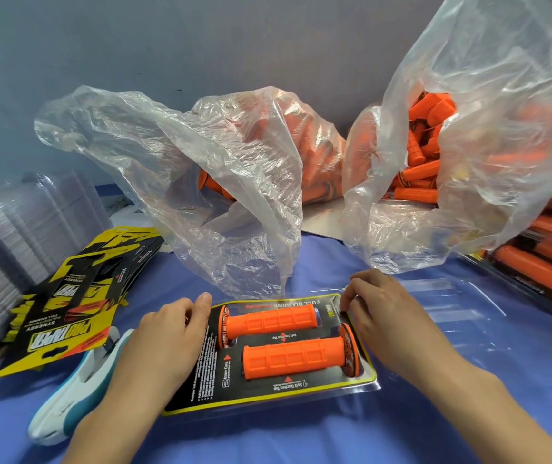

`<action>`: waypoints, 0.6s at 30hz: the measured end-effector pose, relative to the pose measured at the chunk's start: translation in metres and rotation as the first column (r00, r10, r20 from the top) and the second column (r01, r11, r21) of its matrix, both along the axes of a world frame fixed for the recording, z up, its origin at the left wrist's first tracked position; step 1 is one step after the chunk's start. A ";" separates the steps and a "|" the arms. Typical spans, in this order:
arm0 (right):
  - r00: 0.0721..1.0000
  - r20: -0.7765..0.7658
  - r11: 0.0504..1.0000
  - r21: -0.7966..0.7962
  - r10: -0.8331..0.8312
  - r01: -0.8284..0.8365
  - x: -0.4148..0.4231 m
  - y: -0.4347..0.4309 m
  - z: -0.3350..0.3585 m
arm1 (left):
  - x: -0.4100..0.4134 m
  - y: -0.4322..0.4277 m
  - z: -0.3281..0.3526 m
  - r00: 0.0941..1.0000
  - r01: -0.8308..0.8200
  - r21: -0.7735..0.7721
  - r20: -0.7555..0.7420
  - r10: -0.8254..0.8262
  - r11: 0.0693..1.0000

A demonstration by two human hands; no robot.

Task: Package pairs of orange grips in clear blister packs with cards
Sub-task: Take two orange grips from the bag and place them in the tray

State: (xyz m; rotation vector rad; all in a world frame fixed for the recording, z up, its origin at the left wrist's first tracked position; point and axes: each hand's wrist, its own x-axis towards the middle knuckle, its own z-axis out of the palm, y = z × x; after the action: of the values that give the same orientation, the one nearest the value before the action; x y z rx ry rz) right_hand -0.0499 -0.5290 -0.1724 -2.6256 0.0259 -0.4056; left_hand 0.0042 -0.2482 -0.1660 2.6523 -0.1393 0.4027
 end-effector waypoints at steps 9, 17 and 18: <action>0.996 0.090 1.000 -0.020 -0.004 0.006 -0.002 0.000 0.001 | 0.000 0.003 -0.003 1.000 -0.003 -0.009 -0.029 0.003 1.000; 0.900 0.387 0.961 0.258 -0.198 0.101 -0.038 -0.002 0.015 | -0.007 0.001 0.006 0.997 -0.008 -0.048 0.073 0.012 0.999; 0.904 0.356 0.936 0.333 -0.236 0.114 -0.046 -0.002 0.015 | -0.009 0.001 0.007 0.997 -0.004 -0.067 0.083 0.009 0.998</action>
State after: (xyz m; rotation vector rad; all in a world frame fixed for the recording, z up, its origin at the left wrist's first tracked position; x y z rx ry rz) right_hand -0.0962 -0.5315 -0.1573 -2.2013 0.1830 -0.9102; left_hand -0.0049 -0.2470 -0.1587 2.5717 -0.1403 0.5109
